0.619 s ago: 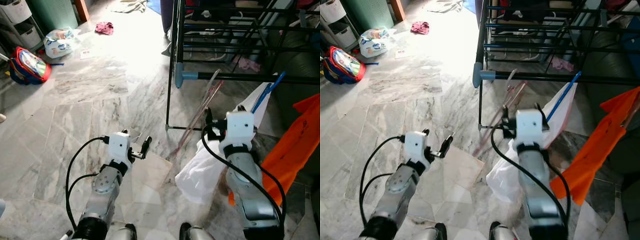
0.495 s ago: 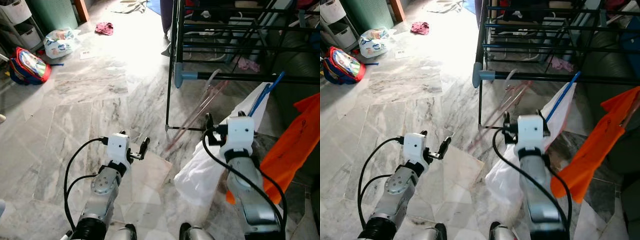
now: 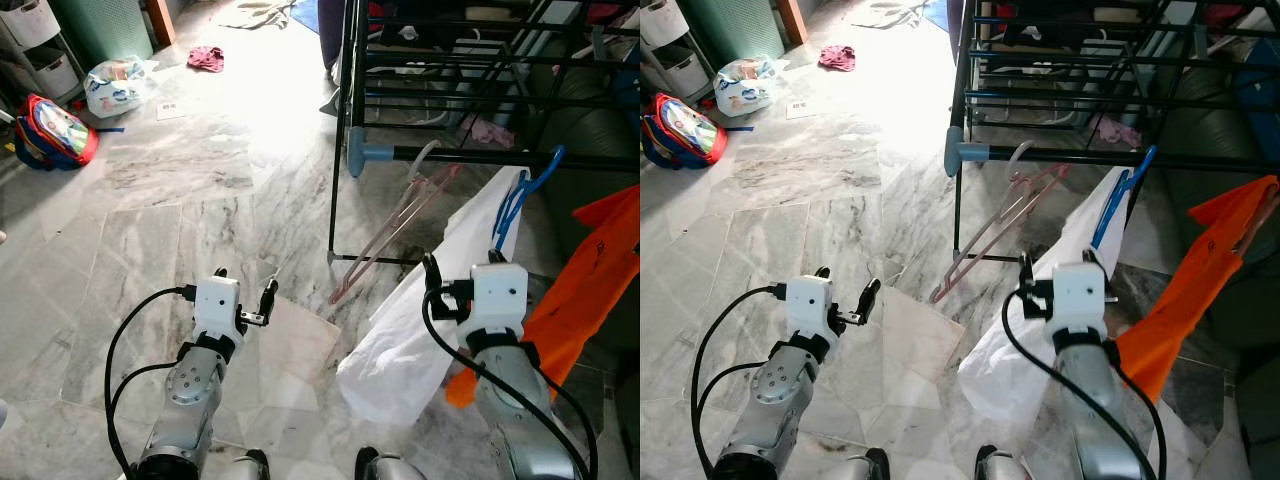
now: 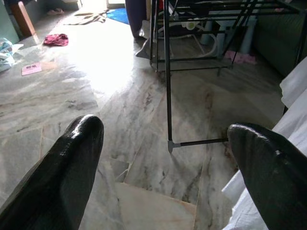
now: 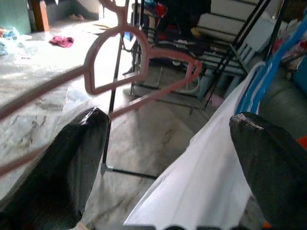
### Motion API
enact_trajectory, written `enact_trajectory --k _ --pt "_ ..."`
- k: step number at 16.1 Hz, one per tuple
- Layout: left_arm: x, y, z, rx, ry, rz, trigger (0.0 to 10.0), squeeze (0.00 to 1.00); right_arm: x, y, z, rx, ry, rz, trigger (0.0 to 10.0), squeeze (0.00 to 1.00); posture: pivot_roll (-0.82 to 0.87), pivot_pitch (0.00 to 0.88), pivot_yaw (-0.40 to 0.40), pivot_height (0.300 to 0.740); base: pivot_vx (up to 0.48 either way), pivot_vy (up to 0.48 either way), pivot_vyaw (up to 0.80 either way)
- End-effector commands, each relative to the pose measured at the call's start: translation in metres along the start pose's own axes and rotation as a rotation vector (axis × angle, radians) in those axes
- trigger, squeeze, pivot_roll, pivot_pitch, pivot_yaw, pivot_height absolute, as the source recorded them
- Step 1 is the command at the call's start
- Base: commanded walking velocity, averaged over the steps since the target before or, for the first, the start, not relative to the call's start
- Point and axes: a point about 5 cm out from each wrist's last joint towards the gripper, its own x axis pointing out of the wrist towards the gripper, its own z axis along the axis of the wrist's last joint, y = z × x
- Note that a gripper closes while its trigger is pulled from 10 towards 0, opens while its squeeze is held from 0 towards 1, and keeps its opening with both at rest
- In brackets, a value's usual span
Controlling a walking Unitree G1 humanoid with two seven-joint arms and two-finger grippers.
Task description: Hang hanger
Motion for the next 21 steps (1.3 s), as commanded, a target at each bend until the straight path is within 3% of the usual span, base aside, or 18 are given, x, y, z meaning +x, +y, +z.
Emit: enact_trajectory --k 1,5,11,14,18,21 --pt "-0.001 -0.003 -0.007 -0.001 0.032 0.002 10.0 0.0 0.001 0.002 -0.001 -0.008 0.014 -0.011 10.0 0.0 -0.05 0.179 -0.028 0.74 0.0 0.0 0.0" --pt "0.005 -0.018 -0.003 -0.018 0.029 -0.038 10.0 0.0 -0.001 0.013 0.004 0.042 0.004 0.05 10.0 0.0 -0.06 0.189 -0.009 0.74 0.0 0.0 0.0" --pt "0.007 -0.015 0.001 -0.021 0.015 -0.009 10.0 0.0 0.001 0.029 -0.002 0.089 0.034 0.112 10.0 0.0 -0.01 0.195 -0.028 0.74 -0.163 0.0 0.0" --pt "0.009 -0.016 0.002 -0.009 0.012 -0.018 10.0 0.0 0.01 0.025 0.001 0.098 0.025 0.09 10.0 0.0 0.0 0.194 -0.039 0.74 -0.265 0.0 0.0" --pt "0.012 -0.009 0.007 -0.013 -0.003 0.019 10.0 0.0 0.011 0.021 -0.002 0.101 0.023 0.06 10.0 0.0 0.01 0.192 -0.032 0.74 -0.258 0.0 0.0" --pt "0.014 -0.012 0.007 -0.008 0.0 -0.003 10.0 0.0 0.011 0.018 -0.002 0.096 0.018 0.034 10.0 0.0 -0.01 0.198 -0.02 0.74 -0.251 0.0 0.0"
